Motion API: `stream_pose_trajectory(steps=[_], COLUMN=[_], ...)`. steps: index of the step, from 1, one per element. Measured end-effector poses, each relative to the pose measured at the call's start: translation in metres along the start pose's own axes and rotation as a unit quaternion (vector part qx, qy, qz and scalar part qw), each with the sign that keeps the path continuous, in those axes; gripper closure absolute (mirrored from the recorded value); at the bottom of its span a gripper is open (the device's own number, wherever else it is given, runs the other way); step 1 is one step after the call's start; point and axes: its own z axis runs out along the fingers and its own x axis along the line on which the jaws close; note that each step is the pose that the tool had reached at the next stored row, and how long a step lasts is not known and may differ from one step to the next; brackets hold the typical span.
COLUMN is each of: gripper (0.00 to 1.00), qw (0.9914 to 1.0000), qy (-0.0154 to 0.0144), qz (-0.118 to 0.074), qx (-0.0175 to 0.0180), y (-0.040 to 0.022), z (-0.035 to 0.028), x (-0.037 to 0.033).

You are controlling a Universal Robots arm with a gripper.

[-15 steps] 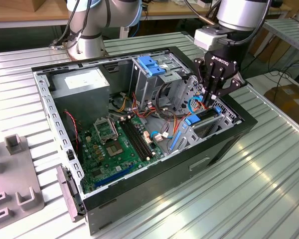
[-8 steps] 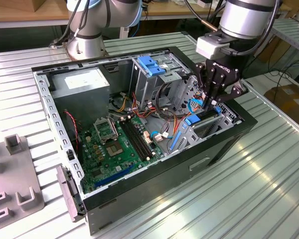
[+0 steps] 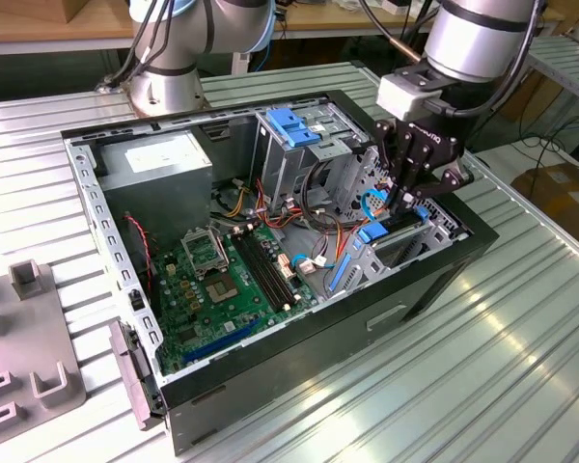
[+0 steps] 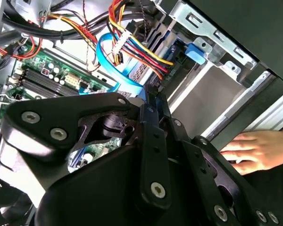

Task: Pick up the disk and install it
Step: 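Insert the second disk wire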

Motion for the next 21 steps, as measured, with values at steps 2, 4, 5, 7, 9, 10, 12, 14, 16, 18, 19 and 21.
stream_pose_trajectory(steps=[2,4,5,7,9,10,12,14,16,18,19,21], gripper=[0.84,0.84,0.84,0.84,0.84,0.84,0.84,0.84,0.84,0.84,0.84,0.84], qw=[0.99996,0.99991,0.99991,0.9999,0.99989,0.99989,0.99985,0.99982,0.99979,0.99976,0.99975,0.99973], qy=[0.0004,0.0005,0.0004,-0.0009,-0.0035,-0.0041,-0.0083,-0.0114,-0.0128,-0.0146,-0.0154,-0.0164], qz=[0.004,0.006,0.006,0.006,0.006,0.006,0.007,0.007,0.007,0.007,0.007,0.008], qx=[0.0085,0.0121,0.0123,0.0126,0.0128,0.013,0.0134,0.0138,0.0141,0.0144,0.0146,0.0149], y=[0.0,0.0004,0.0007,0.0015,0.0025,0.0026,0.0028,0.0028,0.0029,0.0029,0.0029,0.0029], z=[0.0014,0.0023,0.0023,0.0025,0.0027,0.0028,0.003,0.0032,0.0033,0.0034,0.0035,0.0041], x=[-0.0001,-0.0001,-0.0001,0.0002,0.0013,0.002,0.0043,0.0064,0.0077,0.0082,0.0084,0.0084])
